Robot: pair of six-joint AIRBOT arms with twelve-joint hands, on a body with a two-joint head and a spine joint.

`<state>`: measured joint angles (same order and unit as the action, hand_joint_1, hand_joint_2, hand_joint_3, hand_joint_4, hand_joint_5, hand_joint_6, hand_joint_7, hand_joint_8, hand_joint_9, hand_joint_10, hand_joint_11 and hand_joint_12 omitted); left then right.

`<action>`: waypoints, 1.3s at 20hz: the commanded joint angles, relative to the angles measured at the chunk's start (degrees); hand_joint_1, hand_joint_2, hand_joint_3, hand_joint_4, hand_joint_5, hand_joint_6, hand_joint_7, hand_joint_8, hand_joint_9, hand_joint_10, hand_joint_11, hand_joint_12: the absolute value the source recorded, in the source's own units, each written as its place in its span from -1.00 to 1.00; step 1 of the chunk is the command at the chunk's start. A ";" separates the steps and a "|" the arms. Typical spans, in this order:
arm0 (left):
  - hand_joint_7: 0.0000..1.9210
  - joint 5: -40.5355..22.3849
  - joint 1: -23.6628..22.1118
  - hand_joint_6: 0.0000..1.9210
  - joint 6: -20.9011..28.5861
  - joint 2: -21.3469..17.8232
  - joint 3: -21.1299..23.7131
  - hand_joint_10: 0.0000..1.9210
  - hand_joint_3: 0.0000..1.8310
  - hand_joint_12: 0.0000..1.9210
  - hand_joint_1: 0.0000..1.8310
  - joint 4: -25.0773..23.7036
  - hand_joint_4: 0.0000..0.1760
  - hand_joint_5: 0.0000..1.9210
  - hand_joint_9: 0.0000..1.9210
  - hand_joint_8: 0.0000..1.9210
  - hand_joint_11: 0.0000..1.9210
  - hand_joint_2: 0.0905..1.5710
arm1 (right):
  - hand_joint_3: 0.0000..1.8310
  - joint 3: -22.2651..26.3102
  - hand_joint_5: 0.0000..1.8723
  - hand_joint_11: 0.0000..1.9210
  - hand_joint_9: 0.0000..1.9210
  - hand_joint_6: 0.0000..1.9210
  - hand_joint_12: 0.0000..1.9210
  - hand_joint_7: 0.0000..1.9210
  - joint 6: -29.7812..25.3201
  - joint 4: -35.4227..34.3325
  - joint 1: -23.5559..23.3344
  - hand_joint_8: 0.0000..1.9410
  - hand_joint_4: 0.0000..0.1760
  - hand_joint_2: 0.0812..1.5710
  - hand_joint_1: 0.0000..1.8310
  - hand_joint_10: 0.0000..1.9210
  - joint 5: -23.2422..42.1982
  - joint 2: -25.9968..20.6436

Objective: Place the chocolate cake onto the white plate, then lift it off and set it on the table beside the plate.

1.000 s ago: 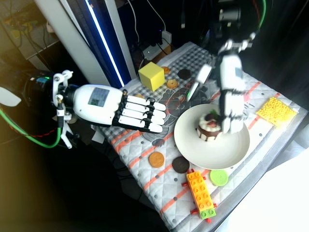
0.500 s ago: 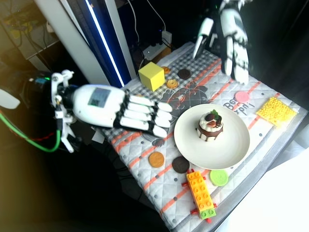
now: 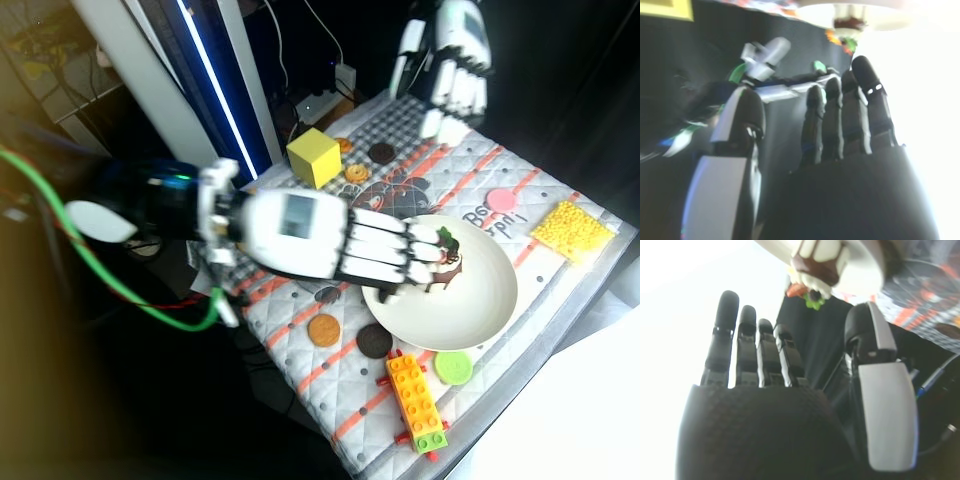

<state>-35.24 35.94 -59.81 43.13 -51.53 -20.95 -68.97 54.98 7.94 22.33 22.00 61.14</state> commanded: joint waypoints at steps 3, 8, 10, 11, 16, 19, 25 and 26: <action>-0.67 -5.35 -0.85 -0.96 0.44 -0.29 -0.18 -0.21 -1.00 0.44 -0.14 1.56 -0.73 -0.63 -0.99 -0.94 -1.00 0.56 | -1.00 -3.32 -0.93 -1.00 -1.00 -1.00 -0.22 -0.99 0.01 -0.79 -2.36 -1.00 -1.00 0.43 0.10 -0.94 2.58 3.67; -0.70 -4.74 -0.91 -0.96 0.45 -0.16 -0.30 -0.30 -1.00 0.39 -0.12 1.30 -0.77 -0.62 -0.97 -0.97 -1.00 0.56 | -1.00 -7.59 -0.95 -1.00 -0.91 -1.00 -0.09 -0.98 0.11 -0.84 -3.91 -1.00 -0.90 0.39 0.02 -0.98 -1.07 8.82; -0.70 -4.73 -0.91 -0.97 0.46 -0.14 -0.31 -0.34 -1.00 0.36 -0.13 1.29 -0.82 -0.63 -0.95 -0.98 -1.00 0.58 | -1.00 -8.55 -0.94 -1.00 -0.91 -1.00 -0.27 -0.97 0.11 -1.01 -4.06 -1.00 -1.00 0.36 0.06 -0.99 -1.70 10.05; -0.70 -4.72 -0.91 -0.97 0.46 -0.14 -0.32 -0.35 -1.00 0.34 -0.13 1.29 -0.83 -0.64 -0.95 -0.99 -1.00 0.59 | -1.00 -9.02 -0.95 -1.00 -0.91 -1.00 -0.28 -0.96 0.11 -1.11 -4.06 -1.00 -1.00 0.36 0.04 -1.00 -2.13 10.64; -0.70 -4.65 -1.10 -0.98 0.52 0.30 -0.56 -0.41 -1.00 0.25 -0.15 1.29 -0.82 -0.64 -0.92 -1.00 -1.00 0.60 | -1.00 -10.64 -0.64 -0.91 -0.51 -0.92 0.40 -0.60 0.11 -1.10 -4.04 -0.92 -1.00 0.36 0.19 -0.83 -4.32 12.50; -0.71 -4.55 -1.11 -0.99 0.60 0.35 -0.62 -0.41 -1.00 0.30 -0.16 1.29 -0.78 -0.65 -0.92 -1.00 -1.00 0.61 | -0.99 -10.84 -0.22 -0.09 -0.06 0.15 0.97 -0.08 0.11 -1.10 -4.00 0.39 -1.00 0.50 0.34 0.62 -4.64 12.73; -0.66 -4.52 -1.11 -1.00 0.65 0.36 -0.77 -0.13 -1.00 0.54 -0.13 1.33 -1.00 -0.73 -1.00 -0.99 -1.00 0.59 | -1.00 -8.78 -0.33 -0.31 -0.37 0.43 1.00 -0.27 0.10 -1.41 -4.71 0.70 -1.00 0.63 0.25 0.89 -2.19 9.74; -0.66 -4.50 -1.11 -1.00 0.66 0.36 -0.76 -0.12 -1.00 0.57 -0.12 1.34 -0.94 -0.72 -1.00 -0.99 -1.00 0.59 | -1.00 -7.88 -0.32 -0.30 -0.38 0.42 1.00 -0.29 0.10 -1.54 -4.82 0.72 -1.00 0.64 0.25 0.89 -1.50 8.42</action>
<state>-33.71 35.75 -59.68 43.46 -52.14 -20.82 -76.20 54.96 6.81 18.70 13.41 69.30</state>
